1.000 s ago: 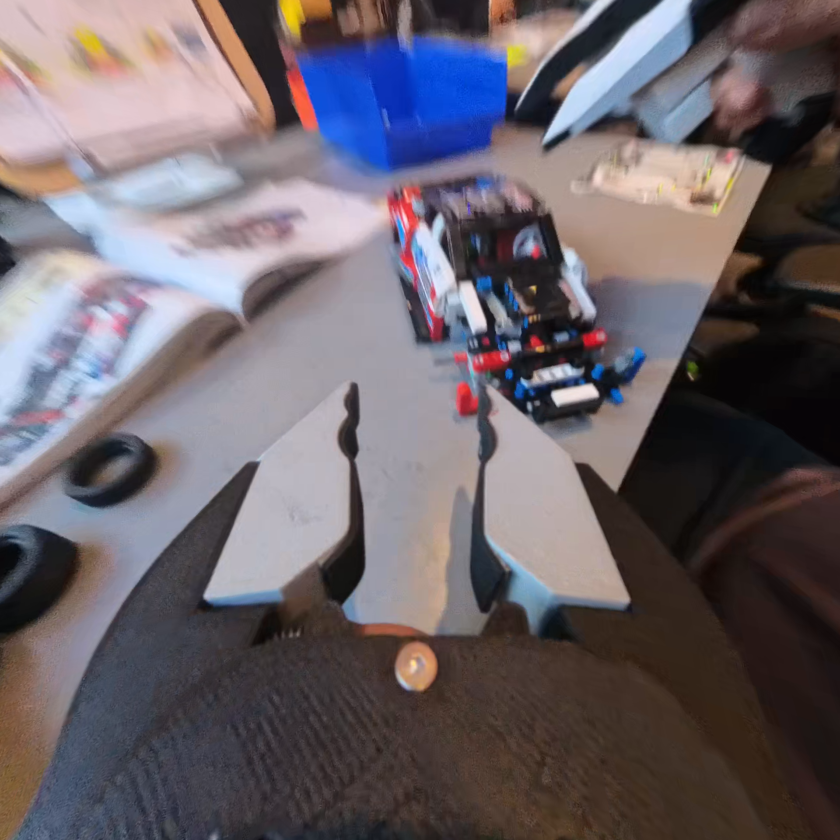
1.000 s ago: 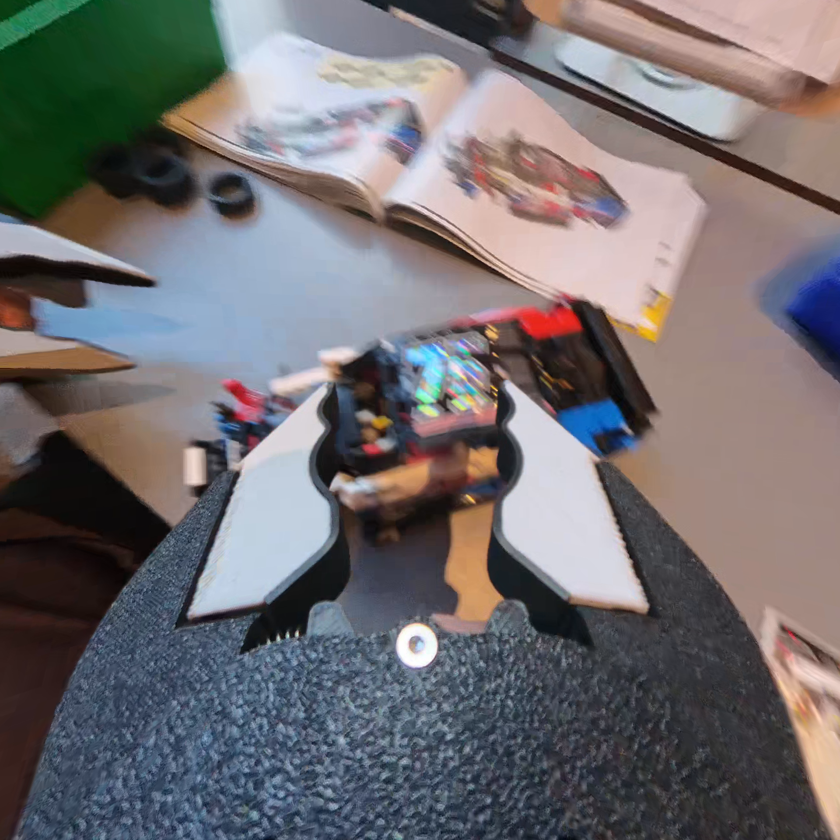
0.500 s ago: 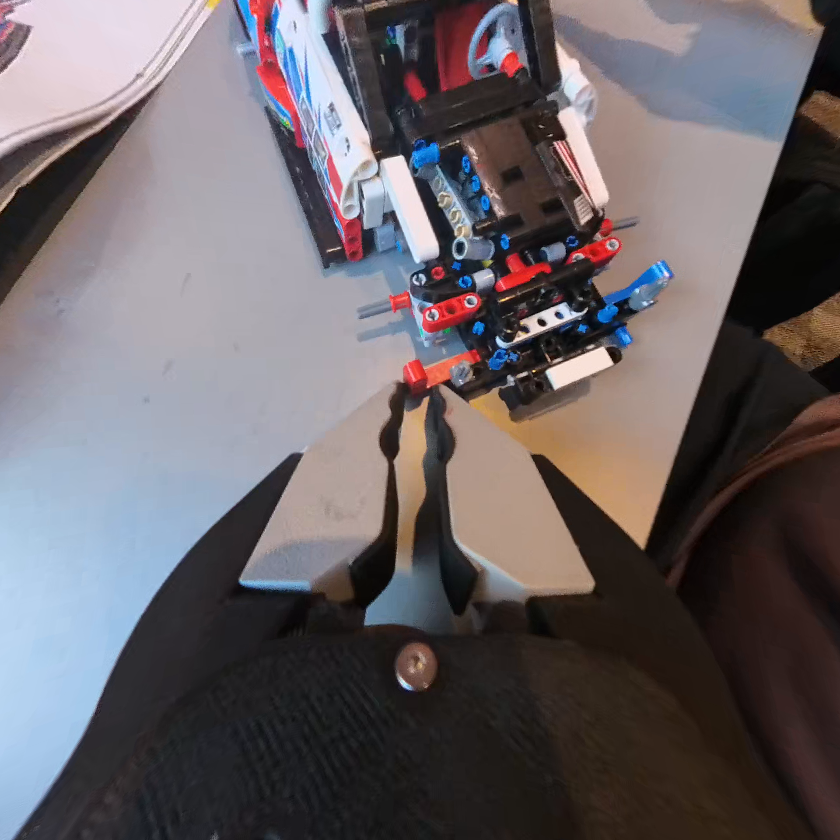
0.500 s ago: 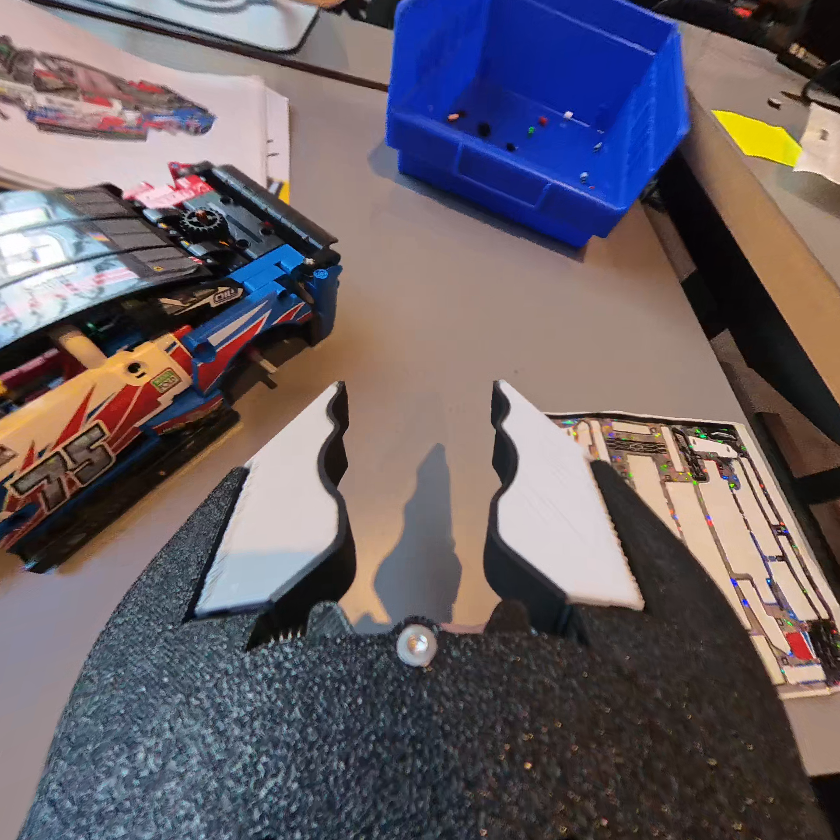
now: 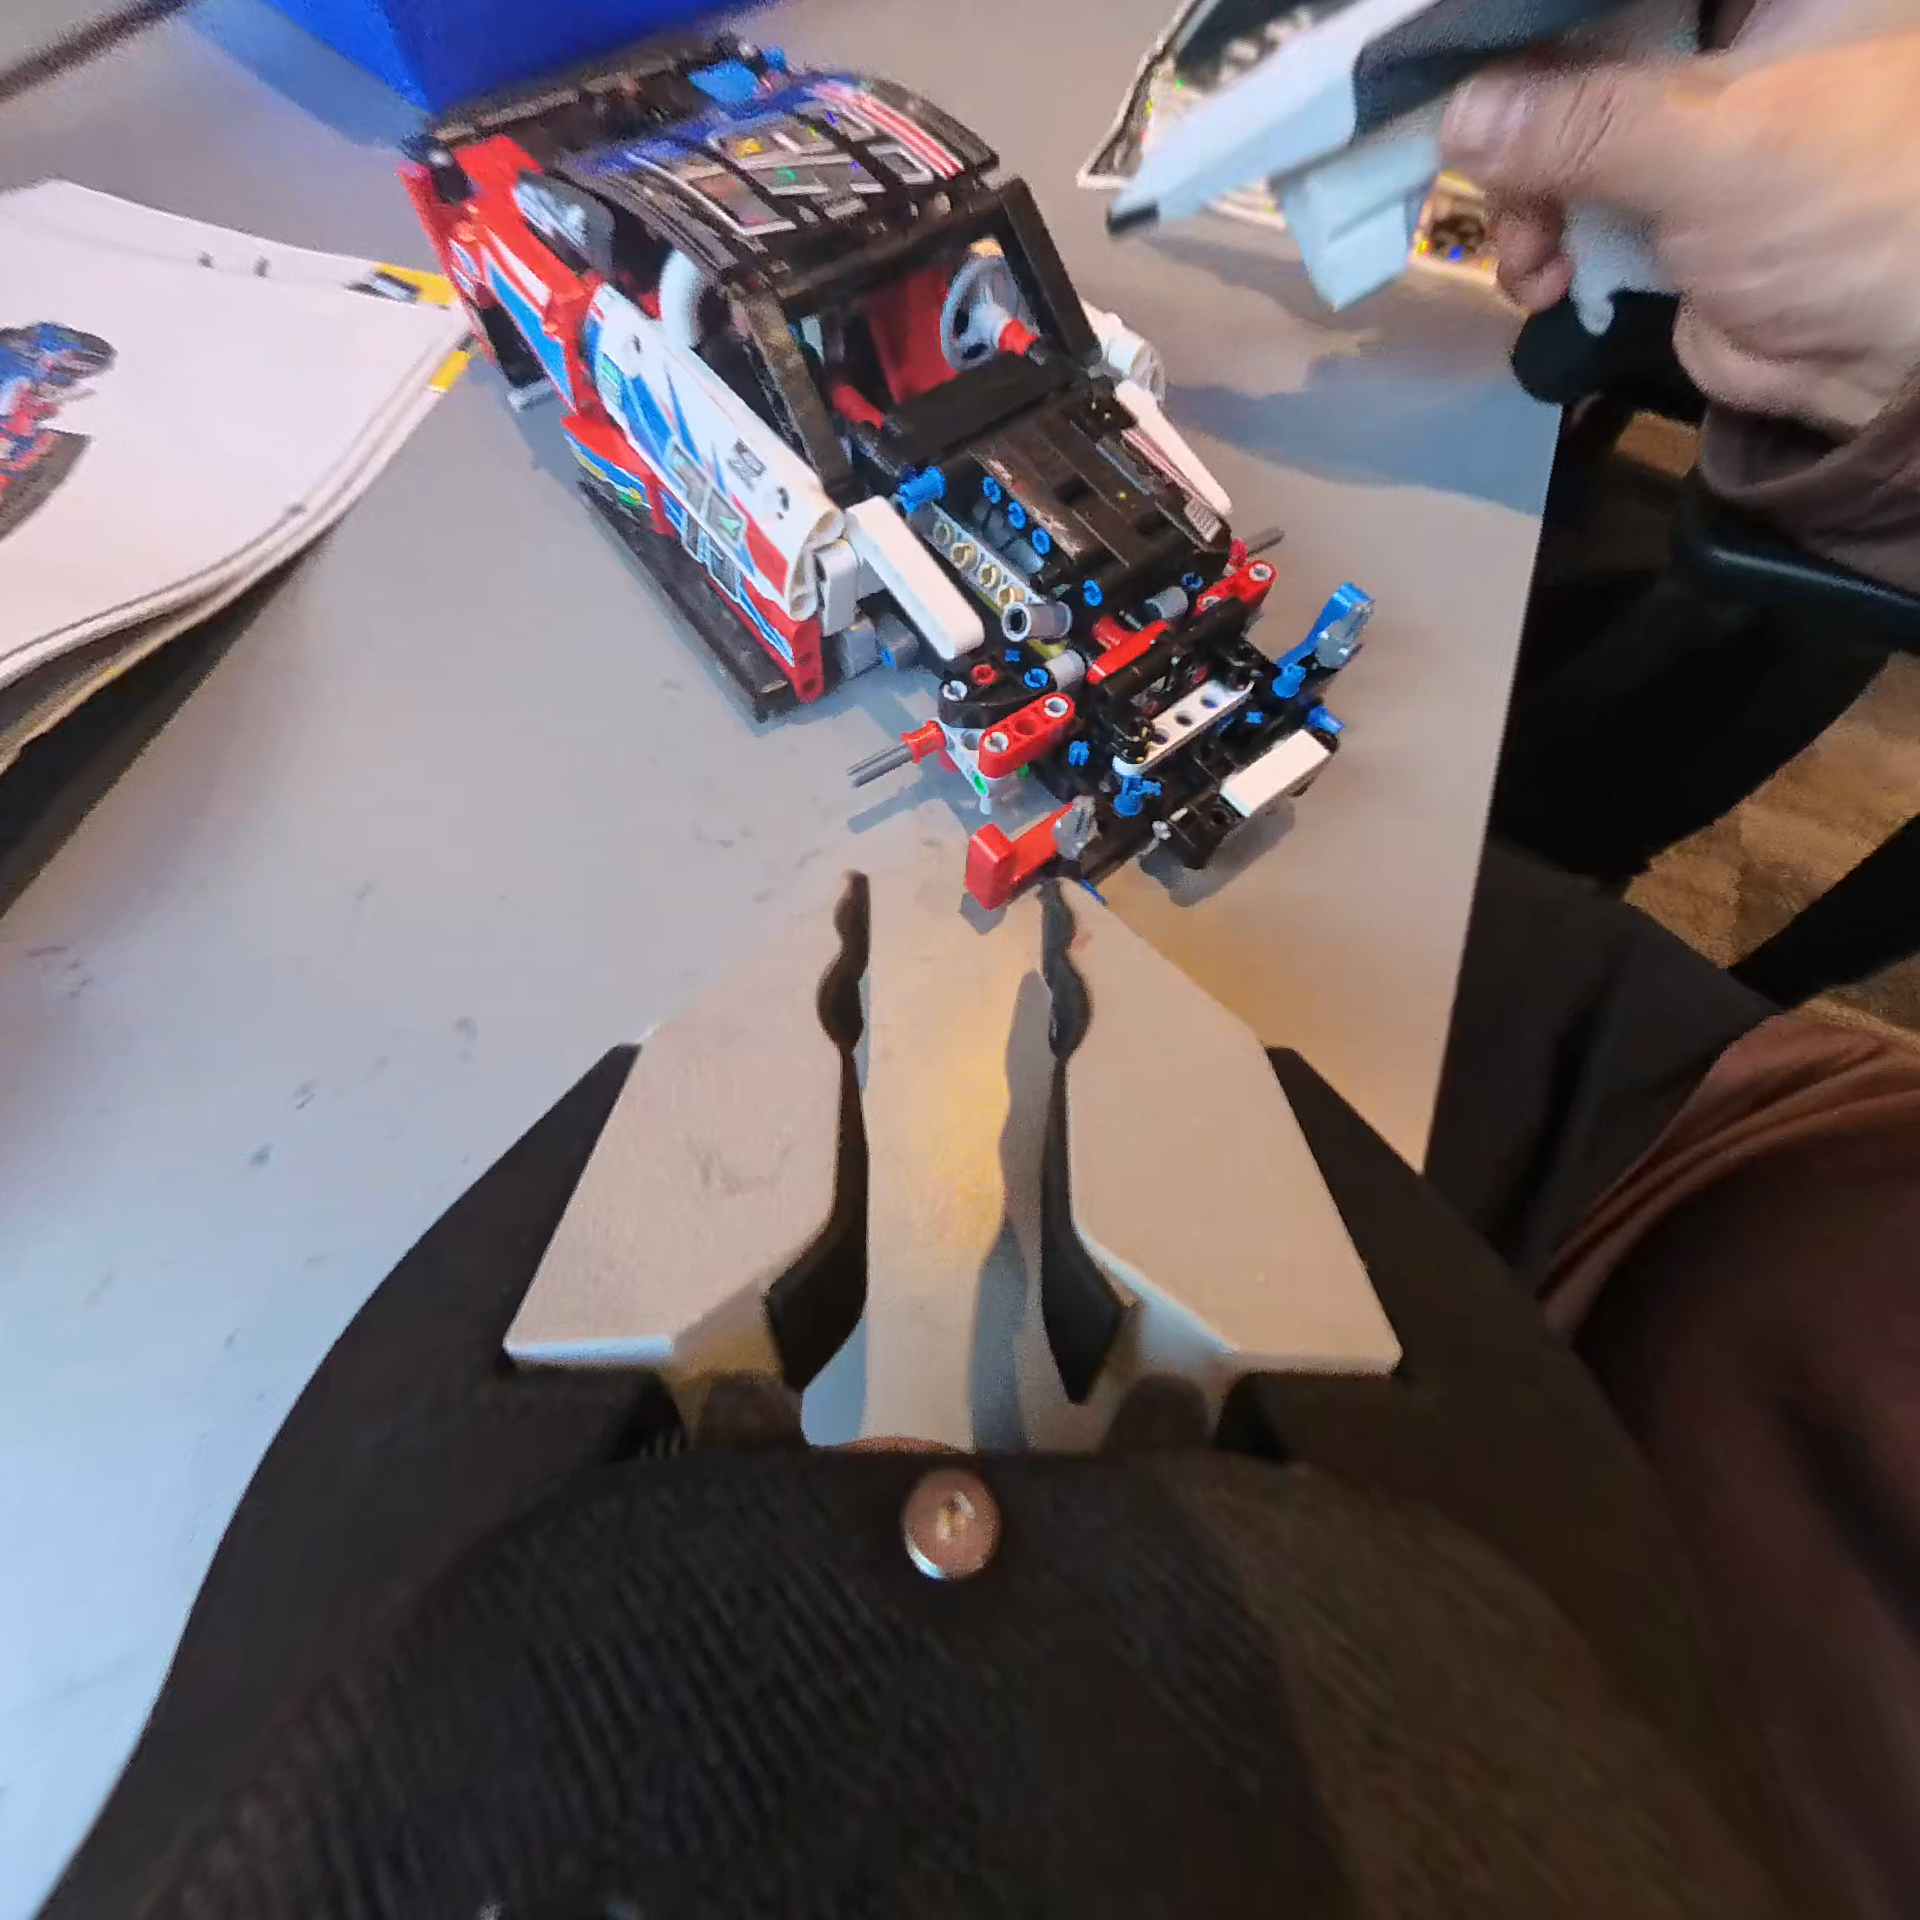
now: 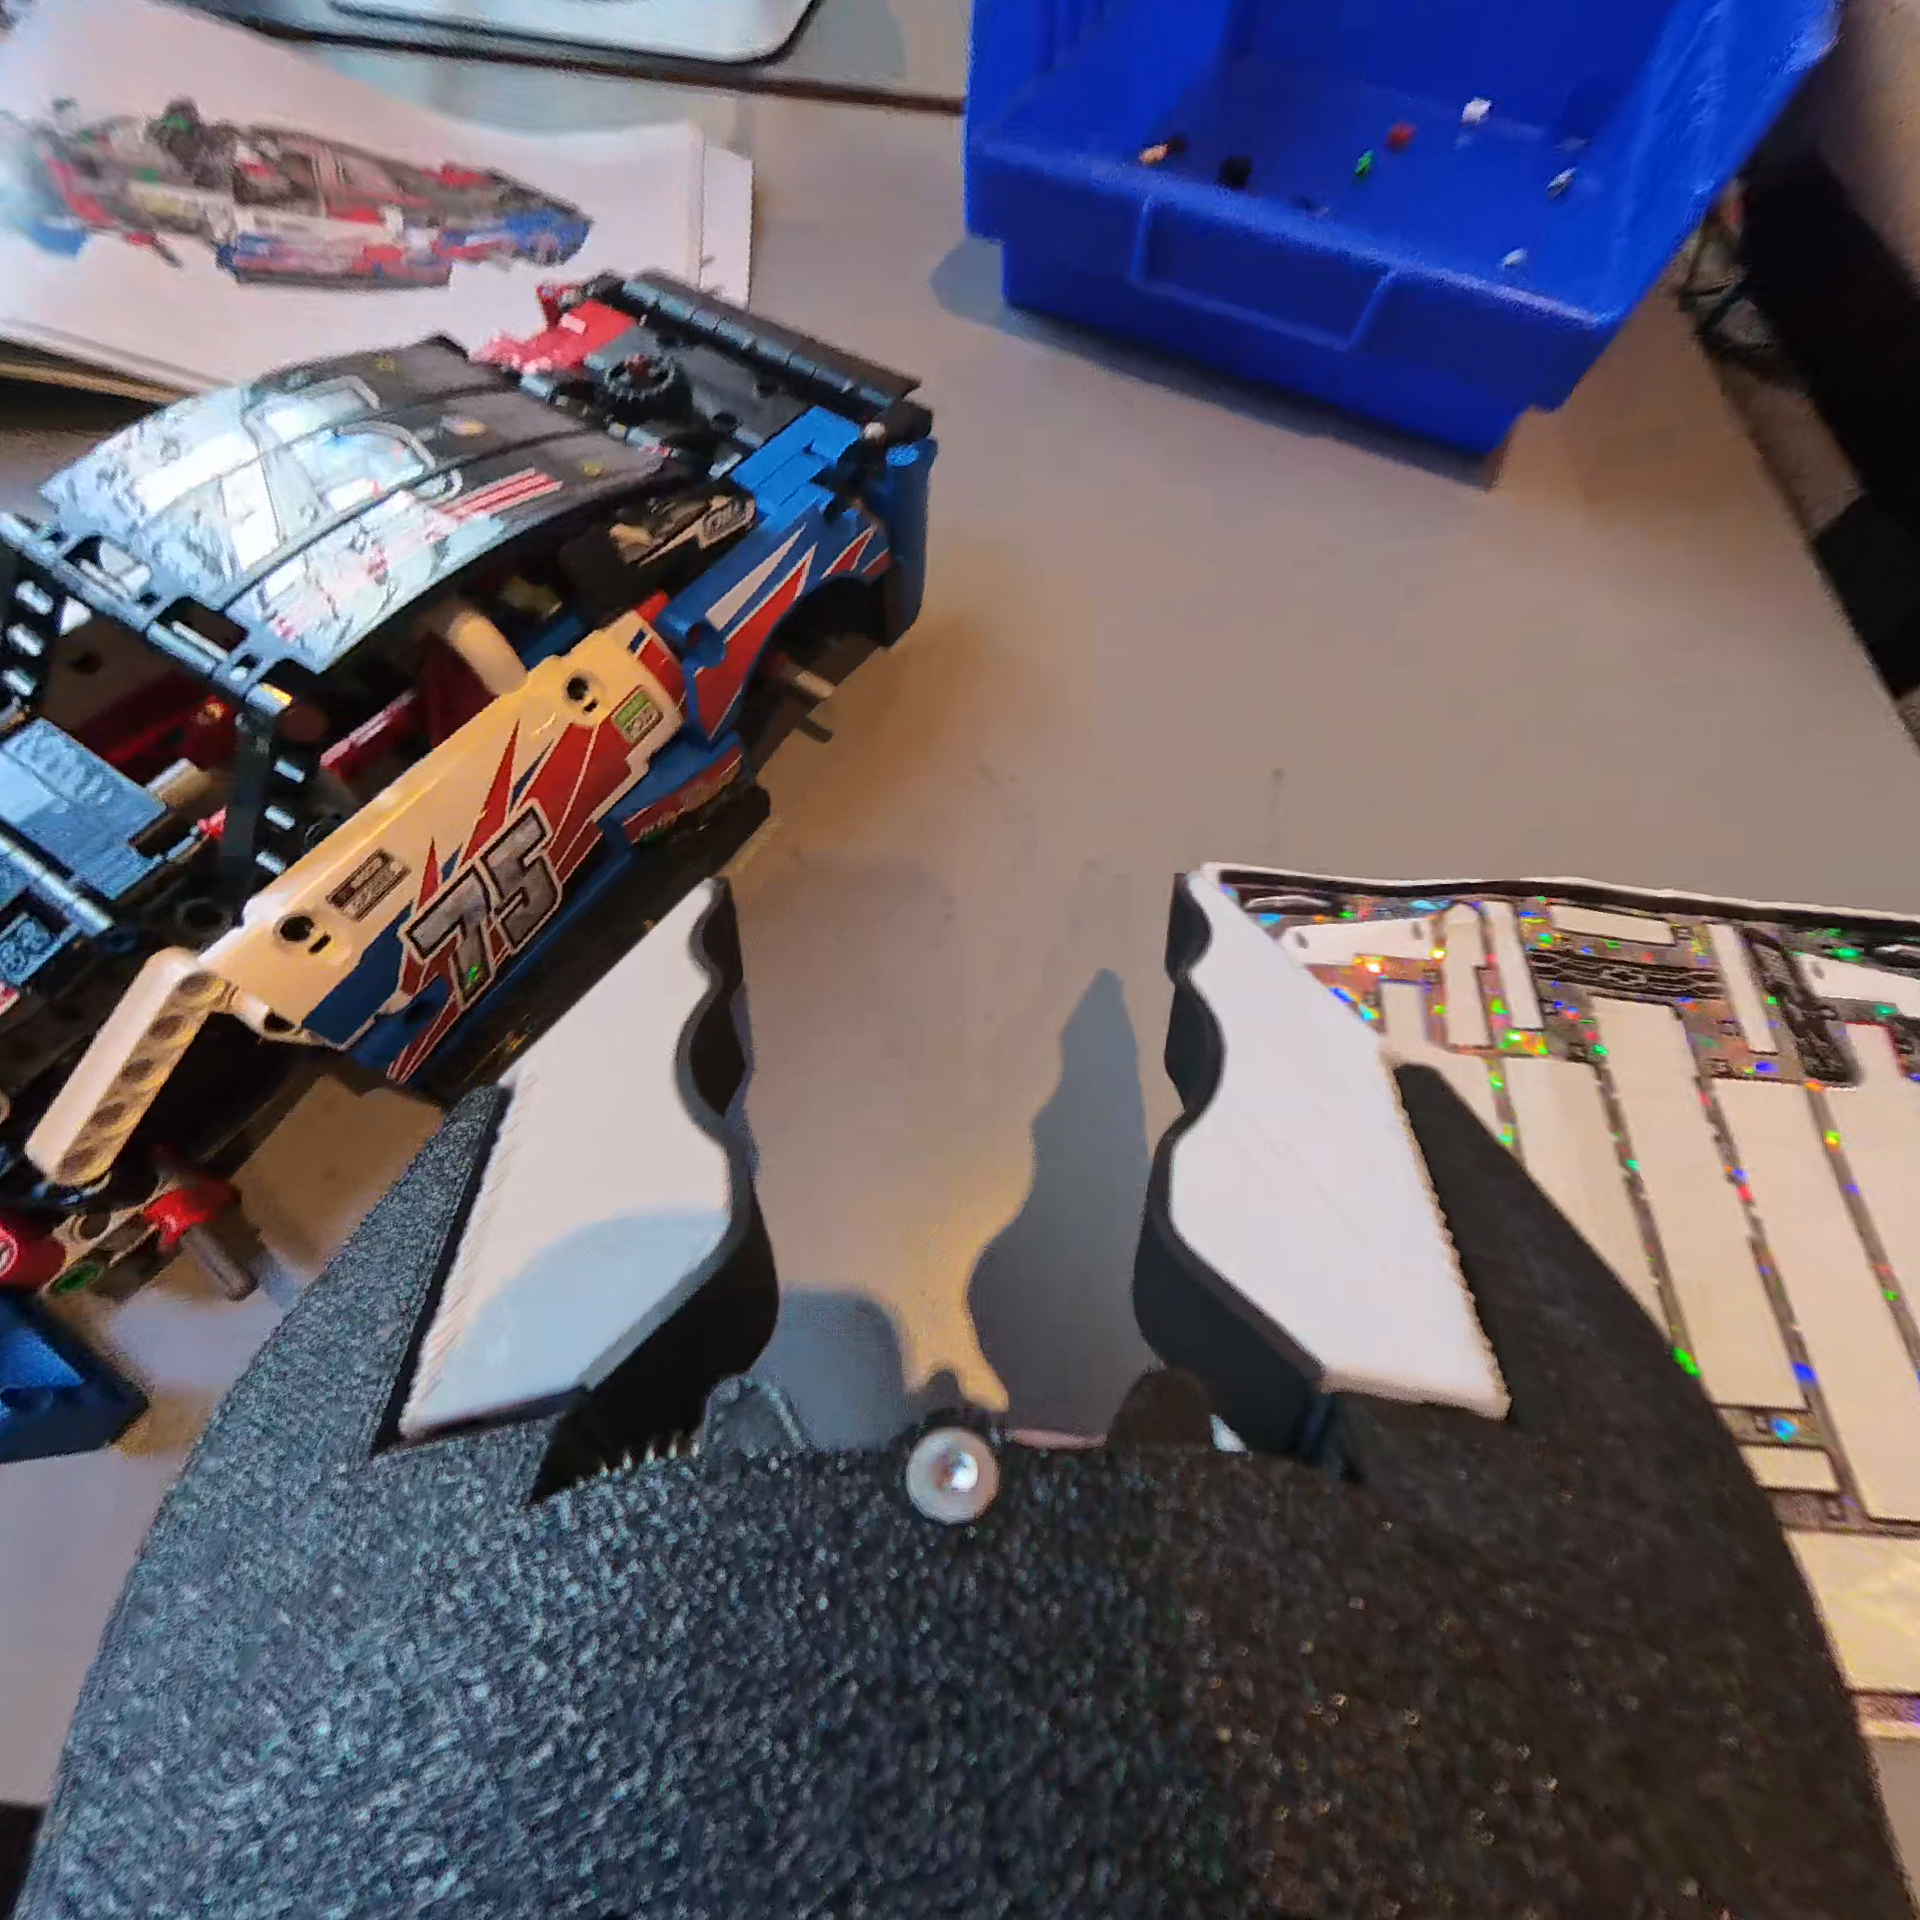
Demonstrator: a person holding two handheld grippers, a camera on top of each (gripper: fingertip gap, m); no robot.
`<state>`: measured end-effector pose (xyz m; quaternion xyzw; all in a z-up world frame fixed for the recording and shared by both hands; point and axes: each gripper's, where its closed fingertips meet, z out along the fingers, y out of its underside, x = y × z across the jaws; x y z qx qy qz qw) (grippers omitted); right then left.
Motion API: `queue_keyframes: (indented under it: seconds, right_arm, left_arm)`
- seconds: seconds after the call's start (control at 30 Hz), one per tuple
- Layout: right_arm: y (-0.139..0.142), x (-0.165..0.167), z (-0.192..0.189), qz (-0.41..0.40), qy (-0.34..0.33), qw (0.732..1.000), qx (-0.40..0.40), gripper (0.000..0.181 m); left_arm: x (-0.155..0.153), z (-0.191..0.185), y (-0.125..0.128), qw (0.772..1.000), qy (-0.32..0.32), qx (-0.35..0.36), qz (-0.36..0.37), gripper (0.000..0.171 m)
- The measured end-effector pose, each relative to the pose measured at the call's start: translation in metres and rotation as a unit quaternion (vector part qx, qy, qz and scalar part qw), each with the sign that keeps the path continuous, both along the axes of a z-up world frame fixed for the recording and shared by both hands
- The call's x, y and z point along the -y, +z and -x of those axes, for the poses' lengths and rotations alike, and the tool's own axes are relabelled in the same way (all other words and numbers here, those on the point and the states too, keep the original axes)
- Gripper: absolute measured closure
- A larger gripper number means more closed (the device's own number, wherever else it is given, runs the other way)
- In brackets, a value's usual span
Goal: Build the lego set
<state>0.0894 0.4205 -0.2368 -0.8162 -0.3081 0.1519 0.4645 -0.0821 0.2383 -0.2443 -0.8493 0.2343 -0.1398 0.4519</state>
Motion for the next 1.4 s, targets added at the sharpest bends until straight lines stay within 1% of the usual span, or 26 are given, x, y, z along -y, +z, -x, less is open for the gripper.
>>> queue_keyframes:
  seconds: [0.1,0.2,0.3,0.37,0.43,0.57,0.73,0.83,0.9,1.0,1.1,1.17,1.3,1.4]
  right_arm:
    - [-0.004,0.003,0.005,0.0,0.01,1.0,0.015,0.1]
    - [-0.007,0.007,0.009,0.016,0.017,1.0,0.007,0.103]
    - [-0.009,0.006,0.008,0.026,0.013,1.0,0.001,0.109]
    - [-0.007,0.006,0.007,0.022,0.009,1.0,-0.001,0.112]
    - [-0.004,0.006,0.006,0.011,0.008,1.0,0.0,0.113]
    - [0.003,0.007,0.008,-0.017,0.011,1.0,0.006,0.114]
    - [0.009,0.008,0.013,-0.037,0.018,0.999,0.007,0.118]
    - [0.016,0.006,0.011,-0.056,0.012,0.998,0.007,0.119]
    - [0.023,0.002,0.006,-0.079,-0.005,0.997,0.02,0.119]
    - [0.028,0.002,0.009,-0.096,-0.002,0.995,0.026,0.115]
    - [0.025,0.006,0.017,-0.089,0.017,0.996,0.025,0.11]
    - [0.024,0.007,0.022,-0.088,0.027,0.995,0.03,0.109]
    - [0.017,0.013,0.03,-0.077,0.054,0.995,0.038,0.118]
    - [0.01,0.016,0.032,-0.067,0.064,0.995,0.048,0.12]
  left_arm:
    - [0.006,0.006,0.007,1.0,0.004,0.018,-0.014,0.142]
    - [0.009,0.006,0.013,0.999,-0.001,0.038,-0.028,0.141]
    - [0.009,0.007,0.013,0.999,0.0,0.051,-0.017,0.139]
    - [0.011,0.003,0.012,0.998,-0.019,0.065,-0.007,0.133]
    - [0.013,0.001,0.012,0.997,-0.027,0.07,-0.003,0.132]
    - [0.014,0.0,0.013,0.998,-0.031,0.06,-0.014,0.131]
    - [0.015,-0.003,0.01,0.998,-0.037,0.045,-0.011,0.132]
    - [0.016,-0.004,0.011,0.998,-0.04,0.04,-0.018,0.132]
    - [0.016,-0.004,0.013,0.998,-0.04,0.039,-0.026,0.133]
    - [0.017,-0.004,0.014,0.998,-0.04,0.038,-0.033,0.135]
    - [0.017,-0.004,0.013,0.998,-0.038,0.034,-0.031,0.135]
    - [0.017,-0.004,0.013,0.998,-0.038,0.029,-0.033,0.135]
    - [0.017,-0.005,0.011,0.998,-0.041,0.02,-0.032,0.136]
    - [0.017,-0.006,0.01,0.998,-0.044,0.015,-0.03,0.136]
